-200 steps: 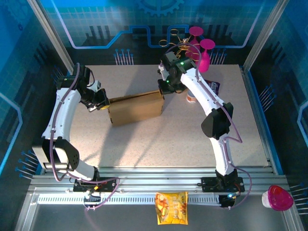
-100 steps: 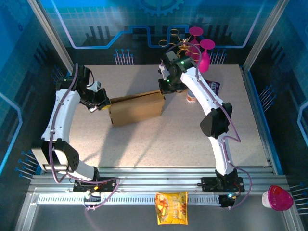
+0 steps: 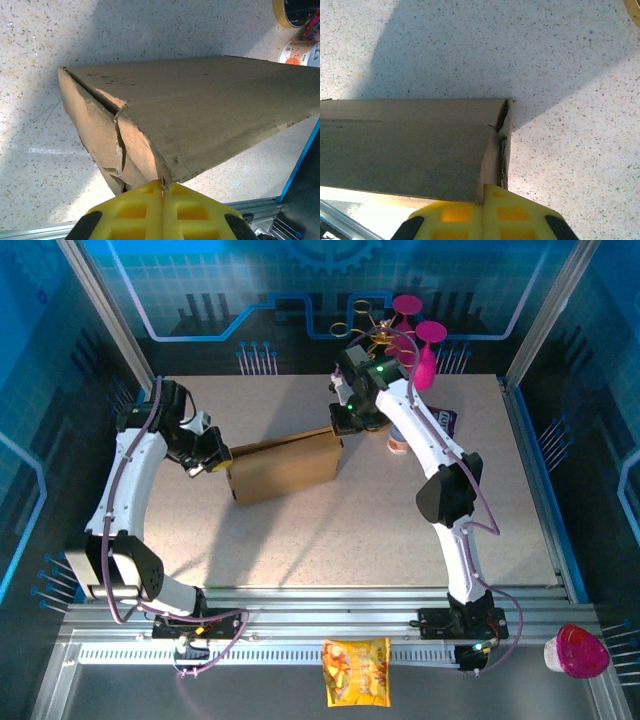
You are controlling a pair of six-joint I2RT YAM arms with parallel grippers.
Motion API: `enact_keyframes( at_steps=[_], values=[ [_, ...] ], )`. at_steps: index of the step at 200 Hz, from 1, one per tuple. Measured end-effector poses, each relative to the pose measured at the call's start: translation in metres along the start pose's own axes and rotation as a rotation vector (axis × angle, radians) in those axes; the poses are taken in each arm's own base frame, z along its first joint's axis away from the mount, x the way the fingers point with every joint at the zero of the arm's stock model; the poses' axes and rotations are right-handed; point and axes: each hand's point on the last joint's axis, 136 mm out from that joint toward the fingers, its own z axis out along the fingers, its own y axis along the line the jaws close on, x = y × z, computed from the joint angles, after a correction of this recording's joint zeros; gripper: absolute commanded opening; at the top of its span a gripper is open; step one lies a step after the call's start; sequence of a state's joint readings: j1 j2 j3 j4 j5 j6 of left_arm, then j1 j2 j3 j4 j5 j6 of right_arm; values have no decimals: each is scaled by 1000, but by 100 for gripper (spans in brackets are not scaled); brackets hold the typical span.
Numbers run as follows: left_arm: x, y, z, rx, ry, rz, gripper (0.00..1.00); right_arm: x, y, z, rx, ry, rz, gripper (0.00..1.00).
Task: Fold the paper box
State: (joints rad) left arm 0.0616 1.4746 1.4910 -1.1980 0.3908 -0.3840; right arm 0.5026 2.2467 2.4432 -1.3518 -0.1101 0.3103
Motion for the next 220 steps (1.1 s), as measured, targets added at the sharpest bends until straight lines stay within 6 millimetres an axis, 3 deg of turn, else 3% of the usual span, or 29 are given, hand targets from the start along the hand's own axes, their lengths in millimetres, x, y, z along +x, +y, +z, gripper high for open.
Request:
enact_keyframes(
  at_steps=[147, 220],
  values=[
    [19, 24, 20, -16, 26, -27, 0, 13, -4, 13, 6, 36, 0, 0],
    [16, 23, 20, -11, 18, -26, 0, 15, -5, 9, 14, 36, 38, 40]
  ],
)
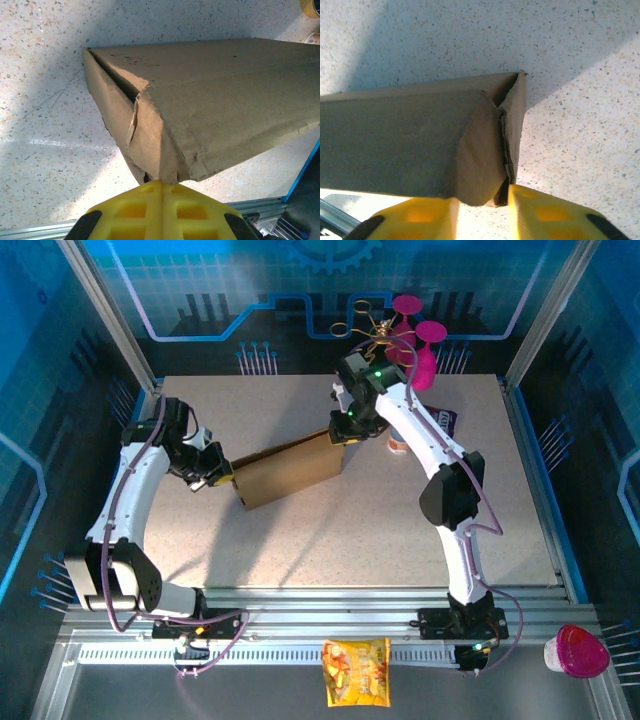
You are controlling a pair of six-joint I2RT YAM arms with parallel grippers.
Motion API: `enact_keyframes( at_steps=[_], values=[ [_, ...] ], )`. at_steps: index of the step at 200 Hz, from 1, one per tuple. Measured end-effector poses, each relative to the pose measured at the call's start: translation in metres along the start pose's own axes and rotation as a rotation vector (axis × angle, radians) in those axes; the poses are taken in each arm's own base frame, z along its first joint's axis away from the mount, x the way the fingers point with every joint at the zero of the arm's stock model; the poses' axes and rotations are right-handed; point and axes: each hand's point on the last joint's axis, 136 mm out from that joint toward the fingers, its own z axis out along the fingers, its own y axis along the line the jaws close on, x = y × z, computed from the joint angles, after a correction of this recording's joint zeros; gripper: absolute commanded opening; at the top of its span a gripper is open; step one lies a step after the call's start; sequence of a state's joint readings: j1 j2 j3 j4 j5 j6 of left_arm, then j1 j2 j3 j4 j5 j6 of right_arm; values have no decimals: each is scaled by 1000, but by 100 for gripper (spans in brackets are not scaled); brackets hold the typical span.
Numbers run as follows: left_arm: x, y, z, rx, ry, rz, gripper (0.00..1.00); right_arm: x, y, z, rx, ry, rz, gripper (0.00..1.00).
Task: Fold the paper box
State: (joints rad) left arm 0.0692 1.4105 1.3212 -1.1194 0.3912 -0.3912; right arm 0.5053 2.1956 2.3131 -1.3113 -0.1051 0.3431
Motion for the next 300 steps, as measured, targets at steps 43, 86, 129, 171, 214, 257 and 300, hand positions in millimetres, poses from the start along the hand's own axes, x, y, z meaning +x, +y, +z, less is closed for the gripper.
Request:
enact_keyframes(
  at_steps=[43, 86, 129, 171, 214, 257, 300],
  values=[
    [-1, -1, 0, 2, -2, 1, 0, 14, 5, -26, -40, -53, 112, 51],
    [0, -2, 0, 10, 1, 1, 0, 17, 19, -61, -173, -204, 313, 65],
    [0, -2, 0, 13, 2, 2, 0, 39, 23, -48, -290, -277, 699, 87],
    [-1, -3, 0, 14, -1, 3, 0, 34, 72, -34, -363, -281, 859, 100],
    [-1, -3, 0, 14, -1, 4, 0, 17, 82, -11, -358, -247, 1018, 100],
    [-1, -4, 0, 20, 0, 5, 0, 0, 88, -4, -322, -202, 1126, 98],
    [-1, -4, 0, 21, 1, 5, 0, 2, 86, 6, -232, -141, 1206, 98]
  ],
)
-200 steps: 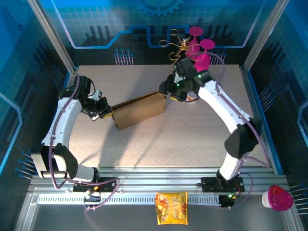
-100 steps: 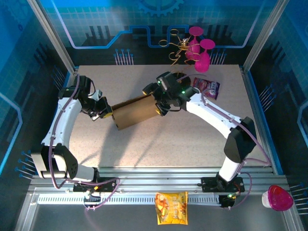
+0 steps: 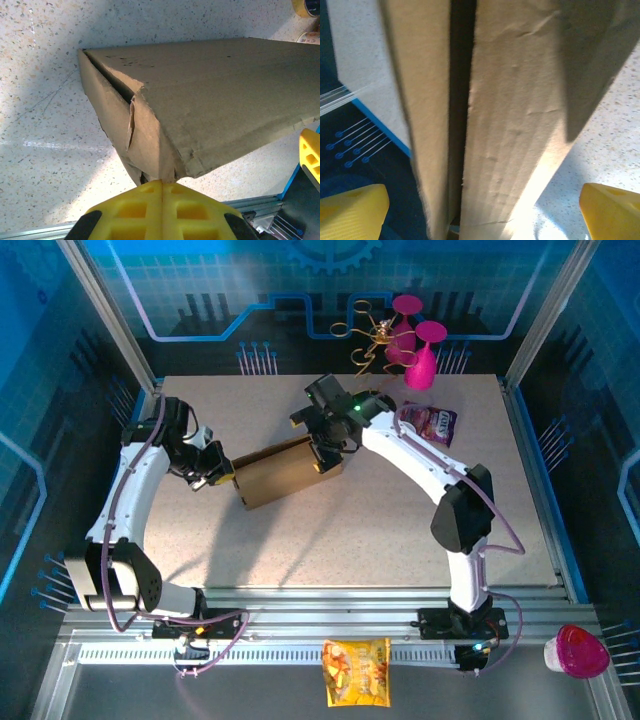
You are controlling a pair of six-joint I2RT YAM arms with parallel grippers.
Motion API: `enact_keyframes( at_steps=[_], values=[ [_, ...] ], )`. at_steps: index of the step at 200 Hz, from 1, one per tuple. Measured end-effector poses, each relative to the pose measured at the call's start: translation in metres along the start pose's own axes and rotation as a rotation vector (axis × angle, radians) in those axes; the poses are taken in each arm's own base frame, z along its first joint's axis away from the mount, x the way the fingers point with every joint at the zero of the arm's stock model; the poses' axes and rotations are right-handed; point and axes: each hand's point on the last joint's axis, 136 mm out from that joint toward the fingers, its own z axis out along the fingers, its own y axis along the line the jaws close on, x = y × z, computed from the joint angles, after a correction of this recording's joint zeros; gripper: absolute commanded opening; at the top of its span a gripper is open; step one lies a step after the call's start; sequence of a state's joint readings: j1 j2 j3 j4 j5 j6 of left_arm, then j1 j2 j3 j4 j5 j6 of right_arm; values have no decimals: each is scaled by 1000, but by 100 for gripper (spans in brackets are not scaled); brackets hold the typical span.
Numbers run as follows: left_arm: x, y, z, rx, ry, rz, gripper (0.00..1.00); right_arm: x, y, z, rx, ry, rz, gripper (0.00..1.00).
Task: Fold the paper box
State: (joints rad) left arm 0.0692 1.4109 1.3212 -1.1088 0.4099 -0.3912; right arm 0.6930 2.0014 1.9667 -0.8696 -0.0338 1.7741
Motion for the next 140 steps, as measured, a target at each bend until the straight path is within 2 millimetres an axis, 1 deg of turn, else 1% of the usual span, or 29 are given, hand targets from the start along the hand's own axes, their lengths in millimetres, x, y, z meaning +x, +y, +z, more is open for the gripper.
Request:
enact_keyframes(
  at_steps=[28, 66, 83, 100, 111, 140],
  values=[
    [0, -1, 0, 3, 1, 0, 0, -2, -12, 5, 81, -13, 41, 98],
    [1, -1, 0, 6, 5, -1, 0, -4, -18, 10, 135, -23, 71, 96],
    [0, -1, 0, 6, 5, -1, 0, -5, -19, 13, 149, -30, 83, 92],
    [0, -2, 0, 7, 4, 1, 0, -6, -20, 17, 159, -36, 93, 86],
    [0, -2, 0, 8, 4, 1, 0, -7, -21, 19, 165, -41, 98, 84],
    [1, -4, 0, 17, 6, 2, 0, -9, -20, 17, 166, -55, 107, 77]
  ],
)
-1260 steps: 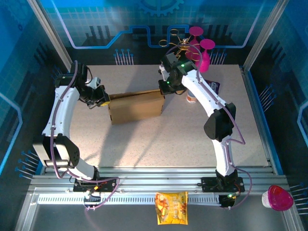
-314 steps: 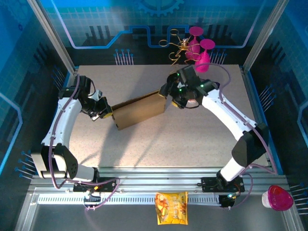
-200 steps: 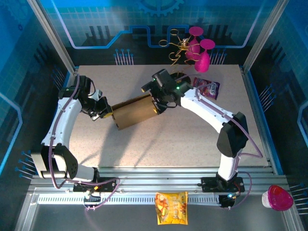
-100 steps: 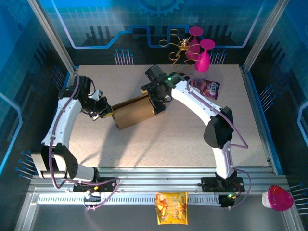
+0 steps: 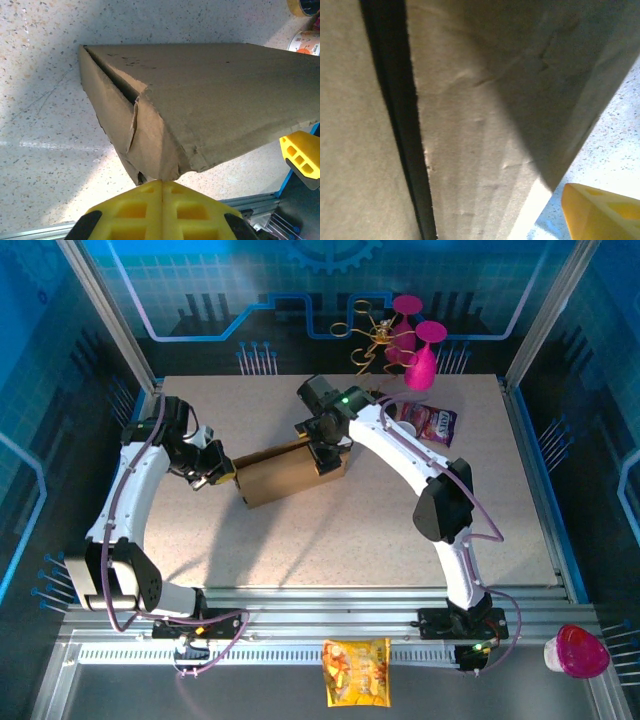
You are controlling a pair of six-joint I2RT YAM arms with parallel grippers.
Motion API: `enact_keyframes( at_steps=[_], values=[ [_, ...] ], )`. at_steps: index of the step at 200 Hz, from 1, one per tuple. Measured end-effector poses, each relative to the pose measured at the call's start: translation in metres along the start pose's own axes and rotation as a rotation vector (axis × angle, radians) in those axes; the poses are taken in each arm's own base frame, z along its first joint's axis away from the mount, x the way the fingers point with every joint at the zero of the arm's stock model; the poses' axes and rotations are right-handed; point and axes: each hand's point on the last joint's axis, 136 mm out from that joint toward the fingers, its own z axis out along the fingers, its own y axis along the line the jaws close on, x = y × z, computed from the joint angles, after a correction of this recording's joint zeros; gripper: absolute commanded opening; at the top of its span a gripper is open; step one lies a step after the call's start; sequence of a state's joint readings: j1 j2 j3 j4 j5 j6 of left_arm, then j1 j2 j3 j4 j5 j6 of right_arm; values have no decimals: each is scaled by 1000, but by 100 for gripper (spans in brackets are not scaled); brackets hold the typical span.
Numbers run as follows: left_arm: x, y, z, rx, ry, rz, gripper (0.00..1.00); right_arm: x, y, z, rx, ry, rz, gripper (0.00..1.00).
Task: Fold the paper box
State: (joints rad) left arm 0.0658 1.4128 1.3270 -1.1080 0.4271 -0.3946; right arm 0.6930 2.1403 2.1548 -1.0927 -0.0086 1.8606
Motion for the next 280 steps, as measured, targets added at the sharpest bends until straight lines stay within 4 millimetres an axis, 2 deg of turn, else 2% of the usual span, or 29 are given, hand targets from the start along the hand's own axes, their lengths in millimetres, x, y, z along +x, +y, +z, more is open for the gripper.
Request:
enact_keyframes(
  at_steps=[22, 76, 116, 156, 173, 190, 211, 228, 260, 280],
  values=[
    [2, -3, 0, 11, 8, -2, 0, -1, 0, 0, -2, -7, 6, 69],
    [4, -11, 0, 52, 21, -36, 0, -2, 1, 0, -5, -12, 6, 63],
    [2, -23, -5, 107, 1, -39, 0, -2, 1, 0, -4, -12, 6, 62],
    [2, -25, -6, 114, -2, -48, 0, -2, 0, 1, -2, -13, 6, 61],
    [1, -22, -10, 83, -15, -43, 24, -3, -1, 2, 1, -13, 6, 61],
    [-1, -20, -20, 36, -53, -18, 35, -3, -1, 2, 1, -14, 7, 61],
    [-2, -20, -35, -23, -119, 63, 39, -3, -1, 2, 1, -13, 6, 61],
    [5, -19, -40, -54, -135, 130, 42, -3, -1, 2, 0, -13, 6, 61],
    [20, -4, -23, -153, -99, 268, 46, -3, -1, 2, 1, -13, 6, 61],
    [21, 10, -15, -225, -83, 324, 46, -3, -1, 2, 1, -13, 6, 61]
  ],
)
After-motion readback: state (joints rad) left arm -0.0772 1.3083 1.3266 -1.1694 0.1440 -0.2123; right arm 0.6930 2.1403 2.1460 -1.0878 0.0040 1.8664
